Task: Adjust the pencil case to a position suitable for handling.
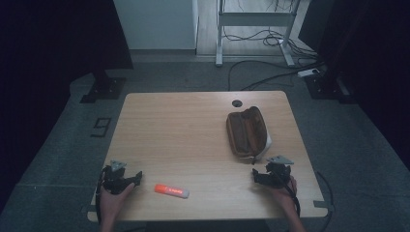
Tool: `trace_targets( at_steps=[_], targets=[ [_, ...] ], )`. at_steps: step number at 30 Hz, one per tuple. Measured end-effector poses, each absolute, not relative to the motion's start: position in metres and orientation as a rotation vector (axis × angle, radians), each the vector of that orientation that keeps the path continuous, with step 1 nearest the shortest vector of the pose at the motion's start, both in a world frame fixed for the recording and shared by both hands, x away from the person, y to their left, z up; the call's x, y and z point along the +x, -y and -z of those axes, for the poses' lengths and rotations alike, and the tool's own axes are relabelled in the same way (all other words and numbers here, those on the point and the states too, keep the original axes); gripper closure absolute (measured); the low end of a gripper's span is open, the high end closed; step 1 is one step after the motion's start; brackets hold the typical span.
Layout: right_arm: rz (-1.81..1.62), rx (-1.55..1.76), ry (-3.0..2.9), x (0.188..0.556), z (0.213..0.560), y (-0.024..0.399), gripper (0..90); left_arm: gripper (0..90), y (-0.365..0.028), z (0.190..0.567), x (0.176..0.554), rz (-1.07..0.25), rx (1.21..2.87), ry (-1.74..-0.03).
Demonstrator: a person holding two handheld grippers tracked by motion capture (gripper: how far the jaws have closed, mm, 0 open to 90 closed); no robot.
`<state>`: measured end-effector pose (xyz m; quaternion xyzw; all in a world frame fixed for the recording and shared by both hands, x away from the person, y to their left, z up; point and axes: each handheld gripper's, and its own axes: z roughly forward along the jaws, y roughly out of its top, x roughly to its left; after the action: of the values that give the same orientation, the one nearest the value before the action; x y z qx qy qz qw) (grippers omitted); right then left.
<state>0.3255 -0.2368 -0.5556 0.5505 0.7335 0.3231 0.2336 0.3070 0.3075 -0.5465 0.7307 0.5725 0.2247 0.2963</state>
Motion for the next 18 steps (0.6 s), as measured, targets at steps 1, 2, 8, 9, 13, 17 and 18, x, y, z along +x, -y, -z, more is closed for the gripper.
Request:
trace_targets(
  at_steps=[1,2,8,9,13,17,18],
  targets=[
    [-0.887,1.511,-2.014,0.3255,0.5556,0.2368,8.1,14.7,-0.3077,0.5465,0.3070,-0.597,1.944,-1.521],
    [-0.889,1.510,-2.014,0.3255,0.5557,0.2368,8.2,14.7,-0.3077,0.5465,0.3070,-0.597,1.944,-1.521],
    [-0.894,1.506,-2.020,0.3247,0.5556,0.2377,8.9,14.7,-0.3076,0.5465,0.3069,-0.597,1.944,-1.521],
    [-0.894,1.506,-2.020,0.3247,0.5556,0.2377,8.9,14.7,-0.3076,0.5465,0.3069,-0.597,1.944,-1.521],
    [-0.894,1.505,-2.020,0.3248,0.5555,0.2378,8.9,14.7,-0.3077,0.5465,0.3070,-0.597,1.944,-1.521],
    [-0.898,1.498,-2.026,0.3250,0.5556,0.2386,9.1,14.6,-0.3075,0.5464,0.3074,-0.597,1.944,-1.524],
    [-0.901,1.496,-2.028,0.3250,0.5555,0.2392,10.1,14.6,-0.3075,0.5464,0.3077,-0.596,1.945,-1.524]
  ],
)
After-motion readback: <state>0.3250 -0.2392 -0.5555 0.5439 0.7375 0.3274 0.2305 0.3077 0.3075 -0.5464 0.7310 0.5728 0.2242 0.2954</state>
